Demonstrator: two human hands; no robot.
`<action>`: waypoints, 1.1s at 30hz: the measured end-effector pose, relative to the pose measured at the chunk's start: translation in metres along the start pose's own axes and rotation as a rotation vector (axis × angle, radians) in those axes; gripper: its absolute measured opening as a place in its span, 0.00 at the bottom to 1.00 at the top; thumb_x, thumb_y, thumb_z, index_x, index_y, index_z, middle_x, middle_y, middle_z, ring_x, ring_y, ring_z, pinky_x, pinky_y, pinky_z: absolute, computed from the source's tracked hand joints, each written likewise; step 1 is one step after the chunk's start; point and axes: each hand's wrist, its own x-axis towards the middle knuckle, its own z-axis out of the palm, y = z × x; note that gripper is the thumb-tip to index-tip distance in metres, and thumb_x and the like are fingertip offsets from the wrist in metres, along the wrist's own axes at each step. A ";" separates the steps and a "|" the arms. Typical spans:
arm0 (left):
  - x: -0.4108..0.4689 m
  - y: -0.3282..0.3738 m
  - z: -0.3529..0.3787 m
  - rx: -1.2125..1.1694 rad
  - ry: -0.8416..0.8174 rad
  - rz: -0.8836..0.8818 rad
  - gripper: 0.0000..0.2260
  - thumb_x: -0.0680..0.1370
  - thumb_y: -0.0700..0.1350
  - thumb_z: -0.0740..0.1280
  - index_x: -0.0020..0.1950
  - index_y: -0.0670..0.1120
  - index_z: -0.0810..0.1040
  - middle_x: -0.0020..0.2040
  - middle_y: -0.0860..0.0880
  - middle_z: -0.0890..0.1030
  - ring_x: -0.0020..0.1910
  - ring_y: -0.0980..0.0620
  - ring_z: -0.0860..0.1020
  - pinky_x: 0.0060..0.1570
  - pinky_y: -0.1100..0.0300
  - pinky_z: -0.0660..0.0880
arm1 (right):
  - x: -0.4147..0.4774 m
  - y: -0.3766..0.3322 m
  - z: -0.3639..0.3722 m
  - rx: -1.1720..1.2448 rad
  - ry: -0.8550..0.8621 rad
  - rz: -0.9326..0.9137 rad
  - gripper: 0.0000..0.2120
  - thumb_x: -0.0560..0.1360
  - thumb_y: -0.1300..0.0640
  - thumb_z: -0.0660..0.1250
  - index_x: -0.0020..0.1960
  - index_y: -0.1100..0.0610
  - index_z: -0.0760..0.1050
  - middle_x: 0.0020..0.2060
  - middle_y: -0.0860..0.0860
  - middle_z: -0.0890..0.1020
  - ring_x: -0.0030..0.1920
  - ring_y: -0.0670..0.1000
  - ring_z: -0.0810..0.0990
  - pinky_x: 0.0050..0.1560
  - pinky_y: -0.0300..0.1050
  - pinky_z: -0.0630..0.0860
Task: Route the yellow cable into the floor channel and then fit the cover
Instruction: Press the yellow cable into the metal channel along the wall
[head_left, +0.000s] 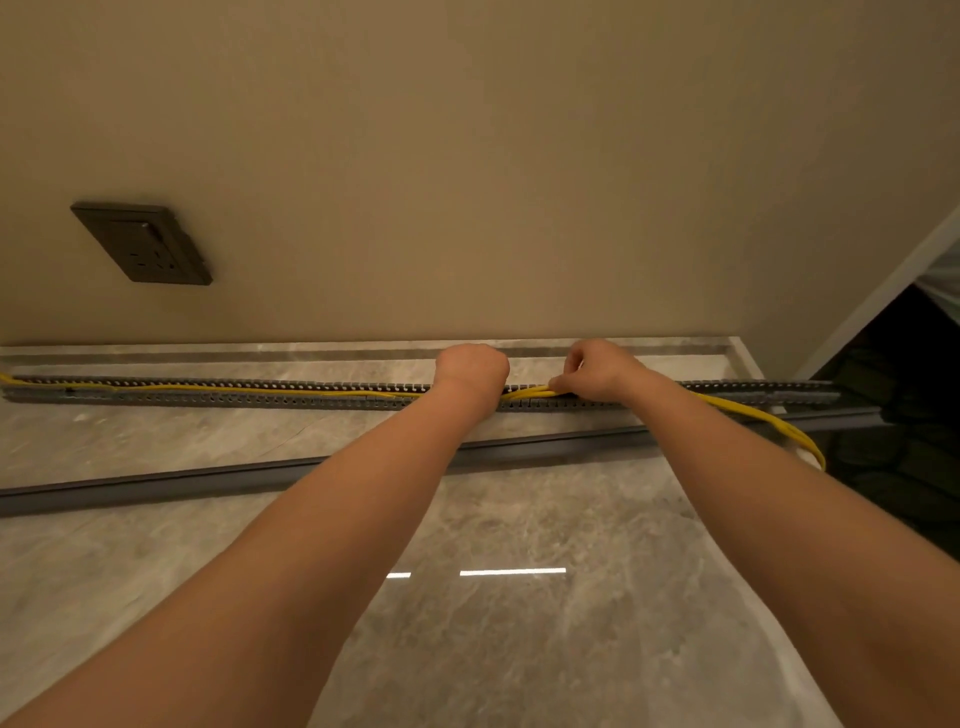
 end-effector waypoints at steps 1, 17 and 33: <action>0.000 0.000 -0.001 0.000 -0.003 0.002 0.06 0.76 0.36 0.65 0.49 0.45 0.78 0.40 0.48 0.72 0.39 0.46 0.73 0.37 0.56 0.70 | -0.001 0.001 0.003 -0.034 0.037 -0.002 0.11 0.71 0.46 0.71 0.38 0.50 0.72 0.38 0.49 0.78 0.46 0.54 0.78 0.48 0.49 0.75; 0.000 0.042 0.009 -0.155 0.197 0.092 0.09 0.77 0.40 0.64 0.52 0.48 0.83 0.48 0.47 0.82 0.48 0.44 0.80 0.36 0.56 0.69 | 0.004 0.000 0.016 -0.178 0.148 -0.020 0.10 0.71 0.50 0.70 0.36 0.50 0.70 0.42 0.50 0.79 0.48 0.55 0.78 0.49 0.47 0.70; 0.005 0.051 -0.002 -0.081 0.134 0.116 0.09 0.75 0.35 0.65 0.52 0.44 0.81 0.52 0.45 0.82 0.52 0.43 0.80 0.40 0.56 0.71 | -0.019 0.033 0.006 -0.520 0.268 0.033 0.20 0.79 0.44 0.55 0.61 0.57 0.72 0.56 0.58 0.80 0.55 0.60 0.78 0.47 0.50 0.67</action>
